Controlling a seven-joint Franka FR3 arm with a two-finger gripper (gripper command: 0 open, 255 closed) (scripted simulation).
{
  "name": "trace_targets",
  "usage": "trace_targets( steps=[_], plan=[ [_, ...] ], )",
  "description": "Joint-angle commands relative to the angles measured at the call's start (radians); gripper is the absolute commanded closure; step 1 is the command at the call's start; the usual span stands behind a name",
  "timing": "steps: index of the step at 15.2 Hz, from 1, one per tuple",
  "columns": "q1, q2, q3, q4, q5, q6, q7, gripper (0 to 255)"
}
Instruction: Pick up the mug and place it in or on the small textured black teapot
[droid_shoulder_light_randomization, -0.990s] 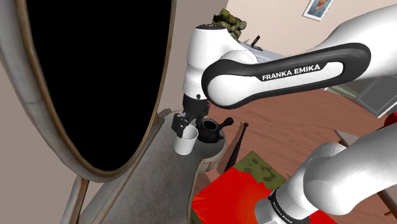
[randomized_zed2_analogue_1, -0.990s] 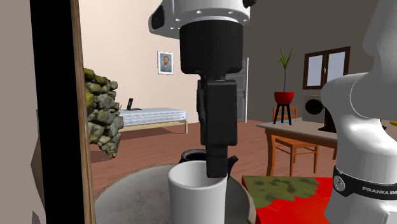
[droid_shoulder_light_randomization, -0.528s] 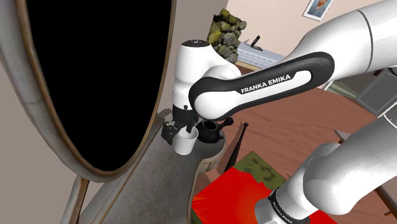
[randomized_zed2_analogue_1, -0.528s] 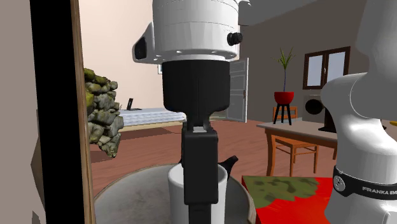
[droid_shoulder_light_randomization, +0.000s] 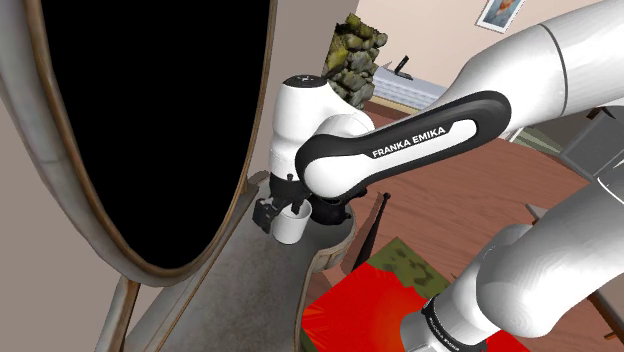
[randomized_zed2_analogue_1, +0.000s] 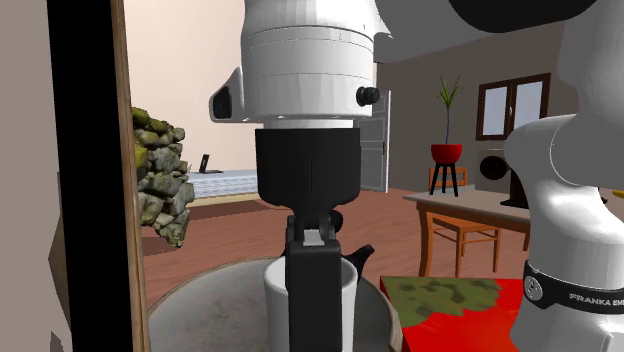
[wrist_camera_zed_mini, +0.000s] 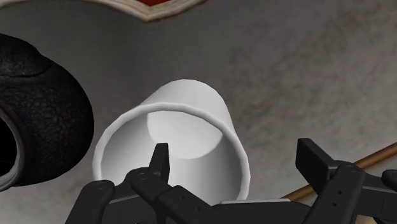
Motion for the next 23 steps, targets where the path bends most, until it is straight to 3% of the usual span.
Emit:
trace_targets(
  steps=[1, 2, 3, 12, 23],
  plan=[
    [0.0, 0.0, 0.0, 0.0, 0.0, 0.0, 0.0, 0],
    [0.0, 0.0, 0.0, 0.0, 0.0, 0.0, 0.0, 0],
    [0.0, 0.0, 0.0, 0.0, 0.0, 0.0, 0.0, 255],
    [0.0, 0.0, 0.0, 0.0, 0.0, 0.0, 0.0, 255],
    [0.007, -0.09, -0.017, 0.074, 0.041, -0.157, -0.039, 255]
  ],
)
